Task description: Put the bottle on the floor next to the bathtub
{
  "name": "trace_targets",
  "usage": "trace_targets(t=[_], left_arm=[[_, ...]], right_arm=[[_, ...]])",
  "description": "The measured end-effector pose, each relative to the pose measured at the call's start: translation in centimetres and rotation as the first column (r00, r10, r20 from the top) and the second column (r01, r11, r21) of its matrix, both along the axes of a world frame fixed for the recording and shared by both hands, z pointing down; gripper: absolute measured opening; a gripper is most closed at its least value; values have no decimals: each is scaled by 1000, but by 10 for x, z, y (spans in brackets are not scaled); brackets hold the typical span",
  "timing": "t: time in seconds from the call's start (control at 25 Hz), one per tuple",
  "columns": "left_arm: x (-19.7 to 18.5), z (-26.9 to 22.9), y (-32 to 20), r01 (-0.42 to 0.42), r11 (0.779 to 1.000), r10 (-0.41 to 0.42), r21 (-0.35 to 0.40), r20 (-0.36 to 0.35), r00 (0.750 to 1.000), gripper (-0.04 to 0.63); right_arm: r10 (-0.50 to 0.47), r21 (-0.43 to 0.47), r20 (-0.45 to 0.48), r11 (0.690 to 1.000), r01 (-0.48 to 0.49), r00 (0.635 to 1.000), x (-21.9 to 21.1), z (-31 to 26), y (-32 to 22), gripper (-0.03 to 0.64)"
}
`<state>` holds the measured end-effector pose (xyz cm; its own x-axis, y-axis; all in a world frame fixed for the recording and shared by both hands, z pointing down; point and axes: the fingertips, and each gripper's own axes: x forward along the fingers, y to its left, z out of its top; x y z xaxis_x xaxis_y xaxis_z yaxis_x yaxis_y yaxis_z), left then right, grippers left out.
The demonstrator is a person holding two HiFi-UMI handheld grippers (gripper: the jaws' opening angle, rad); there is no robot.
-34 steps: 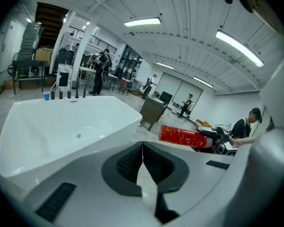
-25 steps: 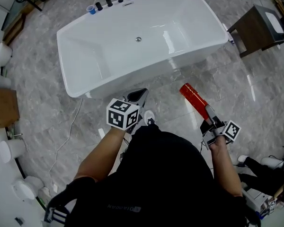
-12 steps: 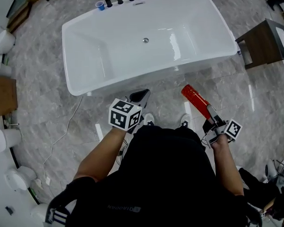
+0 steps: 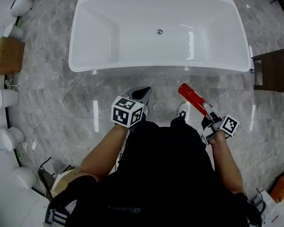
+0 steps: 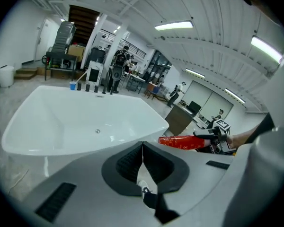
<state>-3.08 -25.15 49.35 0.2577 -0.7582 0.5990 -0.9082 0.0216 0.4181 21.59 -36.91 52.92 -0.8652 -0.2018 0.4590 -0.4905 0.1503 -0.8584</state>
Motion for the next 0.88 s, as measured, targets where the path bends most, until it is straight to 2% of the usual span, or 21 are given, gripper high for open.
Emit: trace_targets(t=[0.2,0.28,0.36,0.52,0.72,0.8,0.88], left_arm=[[32,45,2,71,992,-70,-102,13,997,17],[43,62,3,93,986,-91,-137,16,996,17],[53,81,5,104,980,-103,-169,16,995,17],[60,119,12,130,969,-125,-212,35,992,17],[59,173,17,127,958,-125,-257,25,992,17],[56,197,18,106,954,-103,-280,26,994,17],[54,219,20,82,950,-80,-302,17,997,17]], right_arm=[[-113,-79,-73,991,107,991,-7,64,-17,316],[-198,-71,-117,979,191,973,-14,95,-21,316],[-281,-72,-195,960,272,940,-20,128,-23,316],[-415,-73,-347,906,417,841,-35,200,-18,316],[-499,-44,-490,833,552,715,-63,281,-10,316],[-528,-22,-551,783,621,646,-76,307,-5,316],[-564,-8,-607,709,705,560,-89,332,4,316]])
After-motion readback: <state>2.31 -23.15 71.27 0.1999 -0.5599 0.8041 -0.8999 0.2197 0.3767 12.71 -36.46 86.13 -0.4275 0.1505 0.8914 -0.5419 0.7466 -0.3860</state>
